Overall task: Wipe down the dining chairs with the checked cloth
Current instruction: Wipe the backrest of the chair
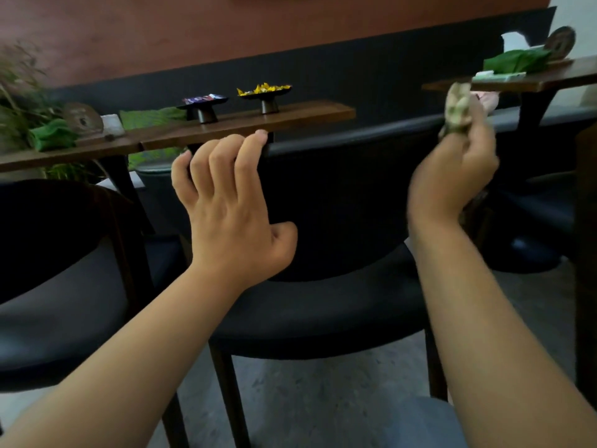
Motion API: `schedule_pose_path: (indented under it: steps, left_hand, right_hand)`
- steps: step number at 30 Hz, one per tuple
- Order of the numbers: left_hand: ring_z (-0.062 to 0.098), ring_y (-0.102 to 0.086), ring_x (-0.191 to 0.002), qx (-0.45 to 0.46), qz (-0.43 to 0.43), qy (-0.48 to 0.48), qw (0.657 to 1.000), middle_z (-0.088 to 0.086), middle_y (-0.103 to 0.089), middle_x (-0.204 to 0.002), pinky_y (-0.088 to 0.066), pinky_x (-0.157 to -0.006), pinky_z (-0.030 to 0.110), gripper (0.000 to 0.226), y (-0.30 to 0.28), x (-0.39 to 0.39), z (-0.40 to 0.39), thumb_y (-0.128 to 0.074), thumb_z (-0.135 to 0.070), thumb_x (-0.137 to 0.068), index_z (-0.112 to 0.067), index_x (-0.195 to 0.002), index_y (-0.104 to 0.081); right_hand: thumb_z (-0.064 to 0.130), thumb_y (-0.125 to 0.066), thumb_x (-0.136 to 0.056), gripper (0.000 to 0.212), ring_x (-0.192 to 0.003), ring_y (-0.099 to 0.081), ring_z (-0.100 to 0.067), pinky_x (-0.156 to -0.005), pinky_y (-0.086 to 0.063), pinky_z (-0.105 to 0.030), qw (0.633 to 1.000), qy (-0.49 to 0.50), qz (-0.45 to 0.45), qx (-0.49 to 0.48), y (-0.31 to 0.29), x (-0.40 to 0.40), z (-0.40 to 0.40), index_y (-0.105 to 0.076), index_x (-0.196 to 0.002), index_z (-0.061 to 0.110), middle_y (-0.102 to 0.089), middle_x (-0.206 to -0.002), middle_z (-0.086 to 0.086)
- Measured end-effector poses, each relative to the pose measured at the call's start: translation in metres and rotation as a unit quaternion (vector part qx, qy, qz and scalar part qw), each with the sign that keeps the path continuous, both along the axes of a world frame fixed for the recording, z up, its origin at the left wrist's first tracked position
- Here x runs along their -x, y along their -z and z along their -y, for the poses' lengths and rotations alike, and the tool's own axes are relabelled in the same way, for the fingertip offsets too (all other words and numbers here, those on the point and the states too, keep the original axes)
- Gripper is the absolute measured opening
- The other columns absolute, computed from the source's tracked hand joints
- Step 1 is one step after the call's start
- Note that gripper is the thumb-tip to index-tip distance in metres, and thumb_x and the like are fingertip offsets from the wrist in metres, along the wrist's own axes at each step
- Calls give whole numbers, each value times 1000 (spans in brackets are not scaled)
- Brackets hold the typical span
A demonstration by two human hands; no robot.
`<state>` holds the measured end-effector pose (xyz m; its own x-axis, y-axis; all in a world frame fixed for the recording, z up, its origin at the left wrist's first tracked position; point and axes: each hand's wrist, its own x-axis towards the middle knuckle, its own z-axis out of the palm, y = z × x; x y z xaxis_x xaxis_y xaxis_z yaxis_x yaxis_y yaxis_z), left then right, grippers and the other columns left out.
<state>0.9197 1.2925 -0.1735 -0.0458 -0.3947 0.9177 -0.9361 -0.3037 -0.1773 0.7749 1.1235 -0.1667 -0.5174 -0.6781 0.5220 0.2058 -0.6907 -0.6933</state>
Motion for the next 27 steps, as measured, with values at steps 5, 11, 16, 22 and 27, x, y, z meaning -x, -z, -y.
schedule_pose_path:
  steps: [5, 11, 16, 22, 27]
  left_hand:
    - [34, -40, -116, -7, 4, 24, 1000, 13, -42, -124, -28, -103, 54, 88, 0, -5, 0, -61, -32, -55, -7, -135, -35]
    - [27, -38, -127, -131, 20, 105, 986, 8, -40, -139, -21, -105, 36, 89, -18, -35, -29, -61, -42, -67, -7, -144, -32]
    - [25, -37, -127, -183, 11, 117, 976, 7, -40, -139, -22, -107, 33, 91, -26, -55, -39, -61, -43, -68, -13, -148, -30]
    - [23, -37, -131, -153, -63, 155, 974, 8, -43, -141, -26, -112, 37, 87, -22, -60, -39, -58, -31, -64, -4, -143, -35]
    - [25, -37, -129, -131, -127, 128, 975, 6, -45, -135, -33, -109, 52, 77, -19, -74, -46, -55, -25, -65, -11, -140, -39]
  right_hand:
    - [-13, -38, -86, 44, -132, -42, -33, -114, -31, -40, 976, 95, -108, 161, 21, -26, -44, -51, -128, -12, -49, -135, -25]
    - [5, -48, -98, 41, -139, -32, -30, -114, -29, -44, 630, 68, -562, 532, 138, -41, -38, -42, -138, 0, -40, -146, -16]
    - [6, -41, -101, 35, -138, -36, -27, -116, -28, -38, 486, 62, -622, 610, 105, -18, -26, -48, -134, -1, -46, -143, -13]
    - [2, -60, -92, 29, -125, -51, -34, -108, -38, -46, 678, 127, -440, 574, 23, -30, -57, -60, -121, -1, -59, -127, -19]
    - [3, -56, -93, 28, -130, -48, -30, -111, -36, -41, 446, 100, -622, 636, 79, -34, -44, -64, -119, -3, -60, -129, -16]
